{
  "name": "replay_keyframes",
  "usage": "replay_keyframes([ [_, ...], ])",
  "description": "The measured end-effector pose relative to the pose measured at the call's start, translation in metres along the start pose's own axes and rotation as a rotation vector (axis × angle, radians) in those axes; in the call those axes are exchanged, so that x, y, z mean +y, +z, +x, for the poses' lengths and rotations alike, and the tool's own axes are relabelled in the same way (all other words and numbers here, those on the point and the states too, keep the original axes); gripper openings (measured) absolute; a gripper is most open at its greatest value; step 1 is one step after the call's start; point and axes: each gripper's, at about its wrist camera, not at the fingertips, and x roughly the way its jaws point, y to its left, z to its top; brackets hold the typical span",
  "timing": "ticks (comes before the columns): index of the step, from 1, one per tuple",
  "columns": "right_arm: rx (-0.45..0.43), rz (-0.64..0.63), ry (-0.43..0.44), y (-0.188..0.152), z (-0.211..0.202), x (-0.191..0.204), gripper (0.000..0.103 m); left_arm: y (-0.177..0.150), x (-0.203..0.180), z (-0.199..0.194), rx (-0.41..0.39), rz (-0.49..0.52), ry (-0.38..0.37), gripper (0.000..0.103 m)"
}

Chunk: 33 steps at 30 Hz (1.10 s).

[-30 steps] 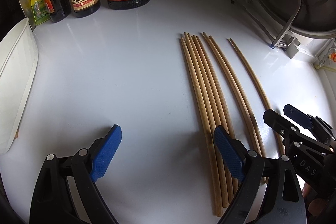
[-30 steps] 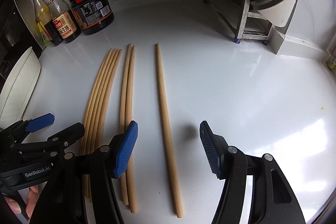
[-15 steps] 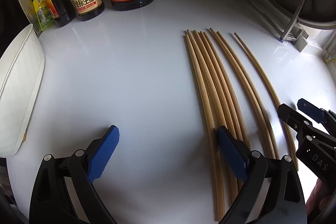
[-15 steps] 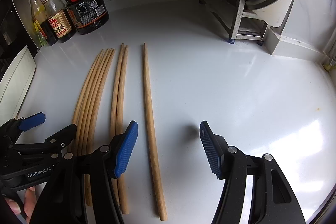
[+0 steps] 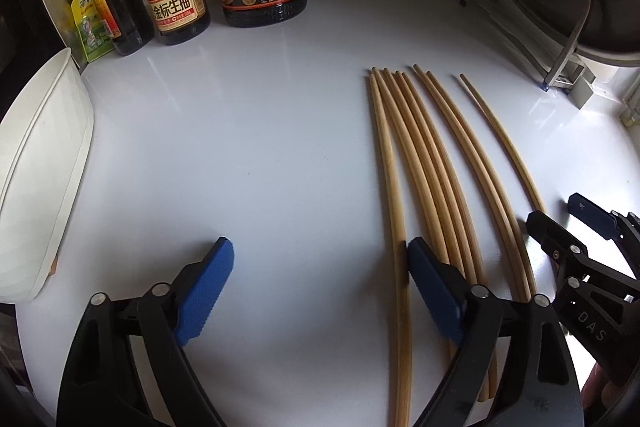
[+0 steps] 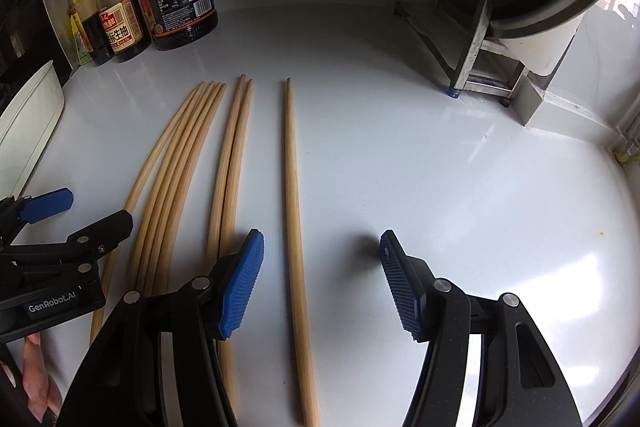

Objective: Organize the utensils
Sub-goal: 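Close the left tool on one chopstick while the right tool grasps another chopstick, then carry the held chopsticks with both tools over the white basin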

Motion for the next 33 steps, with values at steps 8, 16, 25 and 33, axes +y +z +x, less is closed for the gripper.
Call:
replay_keyframes([
  [8, -0.016, -0.090, 0.016, -0.001, -0.004, 0.020, 0.007, -0.002, -0.019, -0.010, -0.010, 0.074, -0.032, 0.018],
  [16, 0.004, -0.058, 0.056, 0.000, -0.008, 0.020, 0.006, 0.001, -0.007, -0.011, 0.025, 0.026, -0.101, 0.007],
  [25, -0.022, 0.010, 0.112, 0.022, -0.047, 0.033, 0.006, 0.014, 0.022, -0.058, -0.034, -0.001, -0.151, 0.007],
  [33, -0.093, -0.061, 0.248, 0.067, -0.089, 0.117, 0.006, 0.025, 0.108, -0.114, -0.106, -0.077, -0.114, 0.007],
])
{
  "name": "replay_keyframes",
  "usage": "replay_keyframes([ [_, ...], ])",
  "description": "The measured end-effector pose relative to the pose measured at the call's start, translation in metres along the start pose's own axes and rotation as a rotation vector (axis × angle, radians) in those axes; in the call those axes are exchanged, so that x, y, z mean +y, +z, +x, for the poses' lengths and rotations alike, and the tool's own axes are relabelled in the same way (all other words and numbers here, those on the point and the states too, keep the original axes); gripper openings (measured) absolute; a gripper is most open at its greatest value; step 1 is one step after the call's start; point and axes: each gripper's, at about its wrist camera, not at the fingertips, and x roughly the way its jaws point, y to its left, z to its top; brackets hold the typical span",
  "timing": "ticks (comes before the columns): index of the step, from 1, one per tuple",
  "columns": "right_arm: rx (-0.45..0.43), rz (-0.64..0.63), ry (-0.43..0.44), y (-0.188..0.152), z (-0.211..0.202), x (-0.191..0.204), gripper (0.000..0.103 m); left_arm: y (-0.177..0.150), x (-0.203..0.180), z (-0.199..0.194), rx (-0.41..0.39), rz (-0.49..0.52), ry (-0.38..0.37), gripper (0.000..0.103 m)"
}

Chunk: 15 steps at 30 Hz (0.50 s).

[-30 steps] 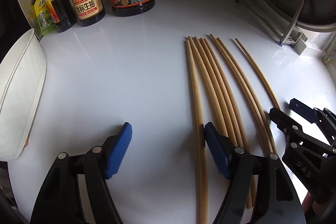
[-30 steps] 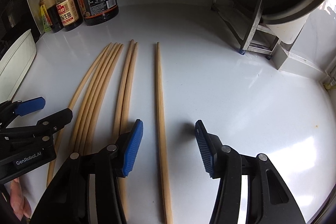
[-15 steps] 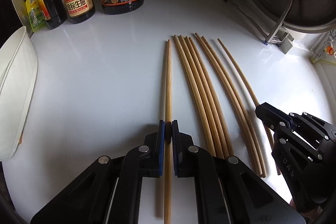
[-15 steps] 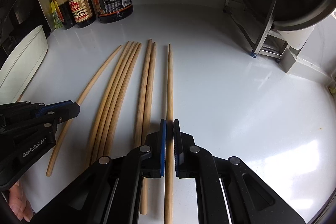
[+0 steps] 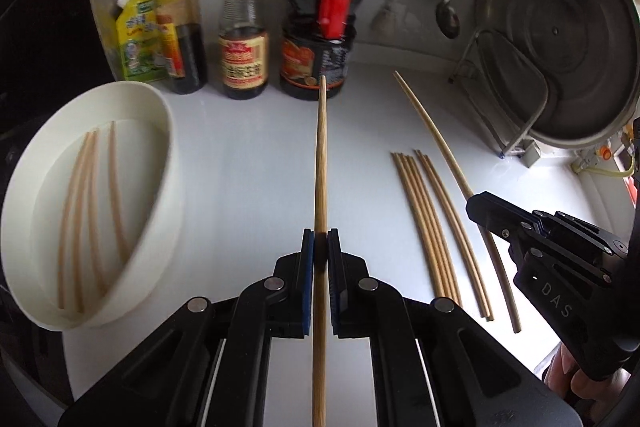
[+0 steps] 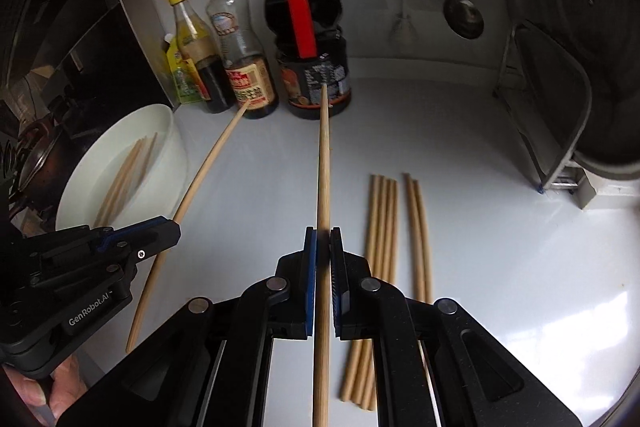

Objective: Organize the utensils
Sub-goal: 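Carry the held chopsticks with both tools over the white basin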

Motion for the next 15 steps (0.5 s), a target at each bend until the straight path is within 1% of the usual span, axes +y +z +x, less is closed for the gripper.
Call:
replay_keyframes([
  [4, -0.014, -0.055, 0.102, 0.028, 0.011, 0.058, 0.006, 0.006, 0.063, -0.024, -0.019, -0.085, 0.058, 0.007],
  [6, -0.005, -0.066, 0.168, 0.039, 0.023, 0.086, 0.006, 0.008, 0.093, -0.032, -0.027, -0.116, 0.087, 0.007],
  [8, 0.005, -0.088, 0.215, 0.050, 0.038, 0.114, 0.006, 0.011, 0.120, -0.037, -0.030, -0.141, 0.124, 0.007],
  [12, 0.040, -0.134, 0.280, 0.063, 0.069, 0.171, 0.006, 0.017, 0.171, -0.037, -0.017, -0.197, 0.165, 0.007],
  [15, 0.074, -0.149, 0.309, 0.068, 0.090, 0.201, 0.006, 0.020, 0.200, -0.027, 0.004, -0.232, 0.177, 0.007],
])
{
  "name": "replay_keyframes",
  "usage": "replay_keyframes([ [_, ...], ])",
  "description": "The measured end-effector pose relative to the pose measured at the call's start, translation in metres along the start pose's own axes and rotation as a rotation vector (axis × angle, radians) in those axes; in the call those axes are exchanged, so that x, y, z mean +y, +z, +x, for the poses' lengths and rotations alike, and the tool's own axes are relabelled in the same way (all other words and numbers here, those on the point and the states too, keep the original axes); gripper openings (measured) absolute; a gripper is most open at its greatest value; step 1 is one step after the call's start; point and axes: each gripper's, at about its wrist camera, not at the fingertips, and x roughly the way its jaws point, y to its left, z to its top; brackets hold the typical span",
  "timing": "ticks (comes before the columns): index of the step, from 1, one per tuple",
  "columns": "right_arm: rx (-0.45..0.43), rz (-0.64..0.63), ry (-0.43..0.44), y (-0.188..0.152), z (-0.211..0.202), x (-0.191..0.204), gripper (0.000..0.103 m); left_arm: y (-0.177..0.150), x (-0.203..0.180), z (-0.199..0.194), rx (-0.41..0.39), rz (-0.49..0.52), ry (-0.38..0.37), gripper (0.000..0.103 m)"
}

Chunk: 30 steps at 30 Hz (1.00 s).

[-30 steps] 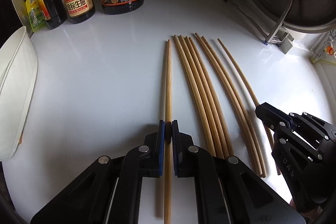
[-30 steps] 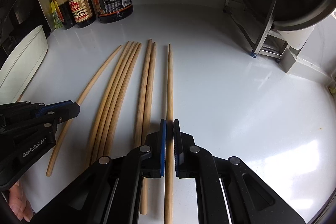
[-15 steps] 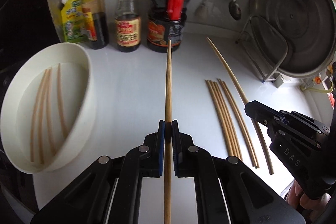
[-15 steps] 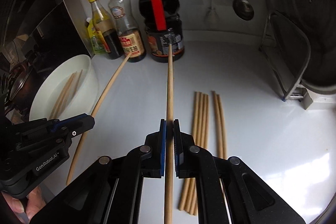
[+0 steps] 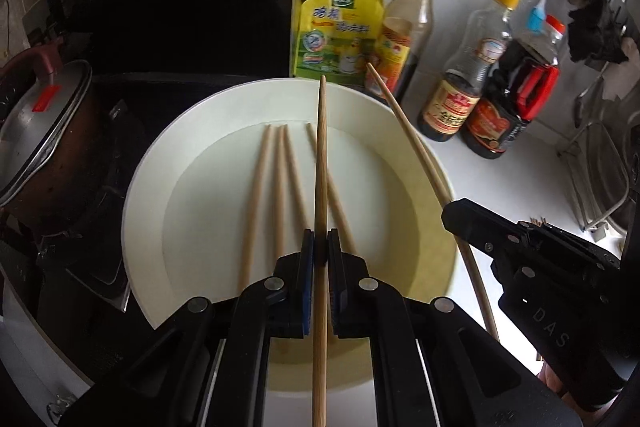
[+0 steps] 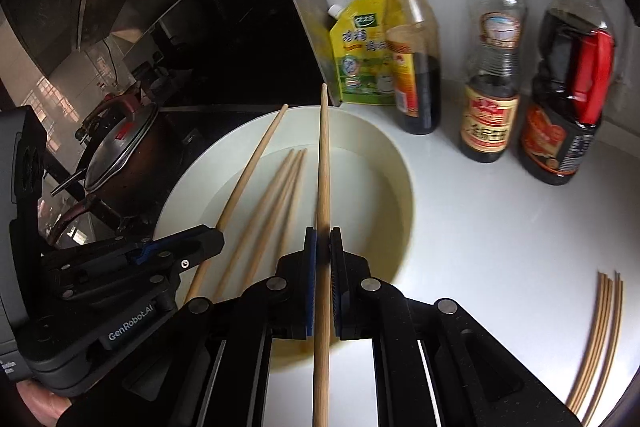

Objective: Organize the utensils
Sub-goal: 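Carry the held chopsticks with both tools over the white basin, then open both tools to drop the chopsticks into the white basin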

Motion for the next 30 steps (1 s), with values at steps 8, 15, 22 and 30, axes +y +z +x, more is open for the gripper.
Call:
replay_keyframes([
  [8, 0.116, 0.042, -0.035, 0.008, 0.062, 0.015, 0.006, 0.011, 0.033, 0.038, 0.053, -0.039, 0.003, 0.007],
  [15, 0.169, 0.060, -0.064, 0.005, 0.083, 0.009, 0.006, 0.010, 0.039, 0.062, 0.105, -0.053, -0.008, 0.008],
  [22, 0.184, 0.062, -0.083, 0.004, 0.087, 0.008, 0.007, 0.009, 0.049, 0.067, 0.112, -0.090, -0.010, 0.029],
  [30, 0.153, 0.043, -0.111, 0.004, 0.069, 0.007, 0.009, 0.010, 0.050, 0.047, 0.053, -0.106, 0.020, 0.061],
])
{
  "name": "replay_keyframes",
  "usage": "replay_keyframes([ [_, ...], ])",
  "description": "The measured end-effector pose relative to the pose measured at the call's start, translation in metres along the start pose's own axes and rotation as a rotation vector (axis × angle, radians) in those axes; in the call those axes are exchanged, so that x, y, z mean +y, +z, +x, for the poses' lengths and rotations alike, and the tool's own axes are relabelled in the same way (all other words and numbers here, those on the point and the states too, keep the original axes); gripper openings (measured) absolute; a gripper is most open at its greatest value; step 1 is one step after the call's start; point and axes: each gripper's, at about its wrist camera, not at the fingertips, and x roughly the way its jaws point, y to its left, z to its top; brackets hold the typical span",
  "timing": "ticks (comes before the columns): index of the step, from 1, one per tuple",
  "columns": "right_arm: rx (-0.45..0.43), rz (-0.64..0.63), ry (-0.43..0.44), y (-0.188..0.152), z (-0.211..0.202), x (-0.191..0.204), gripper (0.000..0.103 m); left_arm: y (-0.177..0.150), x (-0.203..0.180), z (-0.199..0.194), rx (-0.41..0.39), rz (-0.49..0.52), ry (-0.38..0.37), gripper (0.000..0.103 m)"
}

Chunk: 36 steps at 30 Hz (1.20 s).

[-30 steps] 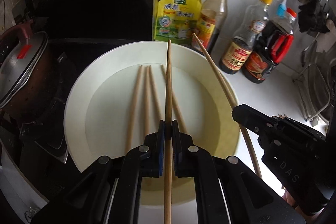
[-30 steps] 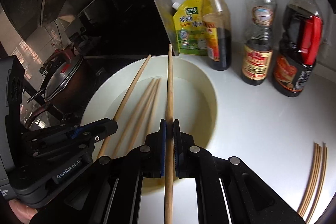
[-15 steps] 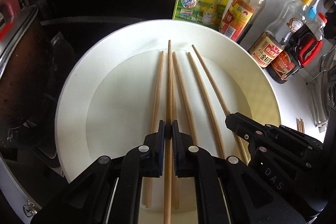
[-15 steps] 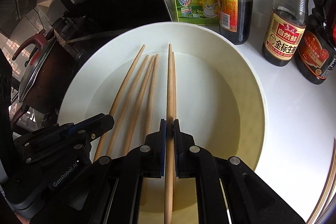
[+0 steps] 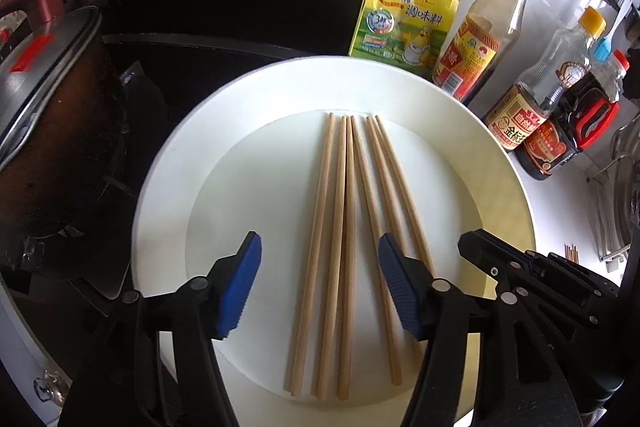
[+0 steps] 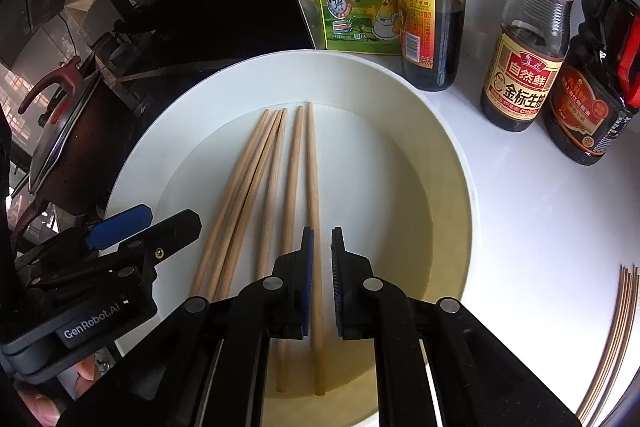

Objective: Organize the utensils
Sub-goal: 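Open both tools to drop the chopsticks into the white basin, then move both open tools back to the chopstick bundle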

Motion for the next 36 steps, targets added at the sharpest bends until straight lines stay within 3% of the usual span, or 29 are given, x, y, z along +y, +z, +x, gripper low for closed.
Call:
replay_keyframes([
  [8, -0.018, -0.001, -0.016, -0.006, -0.014, -0.005, 0.017, -0.007, -0.003, -0.013, -0.009, -0.001, 0.024, 0.062],
  [19, -0.056, -0.005, -0.020, -0.024, -0.052, -0.008, 0.032, -0.022, -0.011, -0.044, -0.063, -0.010, 0.037, 0.078],
  [23, -0.071, -0.004, -0.021, -0.033, -0.068, -0.013, 0.037, -0.028, -0.020, -0.055, -0.082, 0.004, 0.045, 0.080],
  [26, -0.083, 0.002, -0.027, -0.042, -0.080, -0.020, 0.043, -0.034, -0.028, -0.063, -0.094, 0.020, 0.053, 0.083],
  [36, -0.099, 0.059, -0.065, -0.080, -0.117, -0.061, 0.048, -0.060, -0.066, -0.082, -0.116, 0.060, 0.034, 0.088],
])
